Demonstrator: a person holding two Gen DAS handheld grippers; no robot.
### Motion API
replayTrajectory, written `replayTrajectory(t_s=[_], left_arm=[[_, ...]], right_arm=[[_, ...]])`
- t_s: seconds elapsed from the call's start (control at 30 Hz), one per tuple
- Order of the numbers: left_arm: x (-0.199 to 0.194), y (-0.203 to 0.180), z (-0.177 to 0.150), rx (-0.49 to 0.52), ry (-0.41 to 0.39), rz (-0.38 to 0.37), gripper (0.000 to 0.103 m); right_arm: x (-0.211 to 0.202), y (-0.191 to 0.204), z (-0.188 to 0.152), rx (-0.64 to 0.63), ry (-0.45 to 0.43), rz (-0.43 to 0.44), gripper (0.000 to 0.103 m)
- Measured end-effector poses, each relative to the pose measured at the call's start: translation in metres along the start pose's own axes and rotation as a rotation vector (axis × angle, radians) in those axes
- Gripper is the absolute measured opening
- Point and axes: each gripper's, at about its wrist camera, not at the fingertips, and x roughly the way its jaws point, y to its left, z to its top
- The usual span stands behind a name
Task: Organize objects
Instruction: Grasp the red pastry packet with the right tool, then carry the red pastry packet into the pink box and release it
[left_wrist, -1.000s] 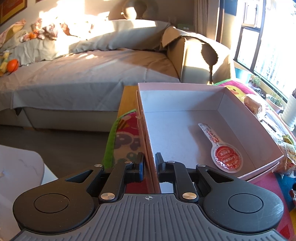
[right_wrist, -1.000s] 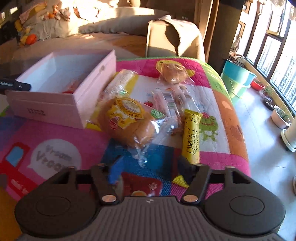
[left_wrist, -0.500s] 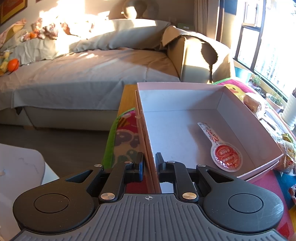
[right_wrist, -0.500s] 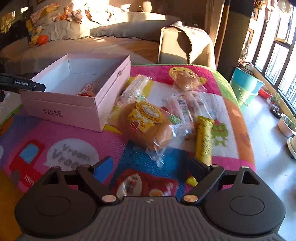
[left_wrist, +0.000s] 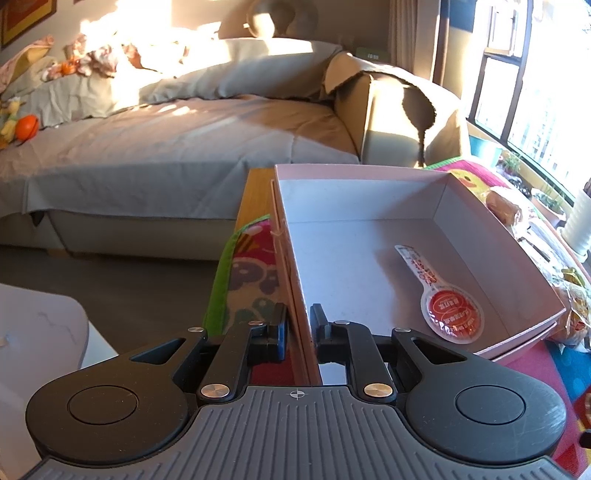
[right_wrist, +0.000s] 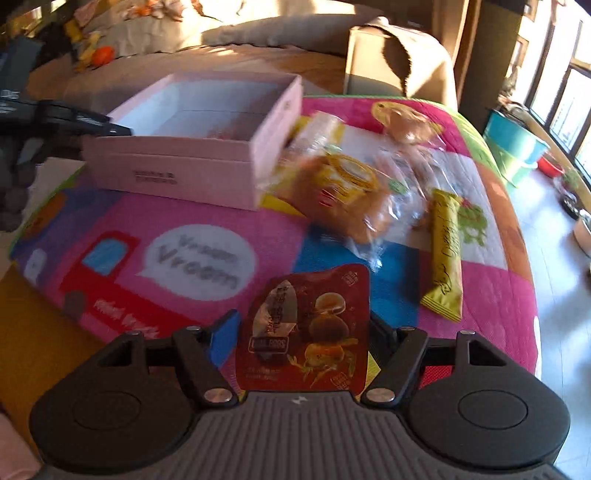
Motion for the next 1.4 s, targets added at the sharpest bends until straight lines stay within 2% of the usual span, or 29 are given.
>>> replayTrajectory(t_s=[0.2,0.43,0.57,0.67,0.8,0.83,0.93,1.13,1.23,1.4], left_arm=[[-0.001,0.001,-0.002,0.005,-0.009,-0.001,0.015],[-0.002,0.005,-0.004,-0.011,-0.02,-0.026,0.017],[-0.002,0.006,-0.003,-0.019,-0.023,-0.031,0.017],[-0.002,0.007,-0.003,-0.02,-0.023,-0.033,0.017],[-0.002,0.008,-0.001,-0.026,-0.02,-0.039,0.017],[-0.002,0.008,-0.001,-0.024,-0.021,-0.039,0.017],[-0.001,0.007,-0.001,-0.017,-0.027,-0.038,0.017],[0.001,0.007,0.0,-0.023,-0.025,-0.049,0.017],[0.001,0.008,0.001,-0.024,-0.024,-0.053,0.017],[0.0,0.007,0.0,-0.021,-0.021,-0.045,0.017]], right_arm=[[-0.04,-0.003,0.031,0.057,-0.061,0.076,0.071],[-0.061,0.017,0.108,0.011,-0.253,0.084,0.071],[-0.052,0.038,0.158,-0.012,-0.353,0.115,0.071],[-0.029,0.057,0.19,-0.021,-0.4,0.137,0.072],[0.009,0.077,0.215,-0.024,-0.346,0.195,0.074],[0.013,0.079,0.215,-0.036,-0.342,0.184,0.074],[0.011,0.073,0.202,-0.066,-0.356,0.134,0.084],[0.002,0.02,0.152,-0.011,-0.323,-0.067,0.087],[0.005,-0.01,0.119,0.053,-0.299,-0.175,0.103],[0.006,-0.047,0.064,0.119,-0.263,-0.361,0.103]])
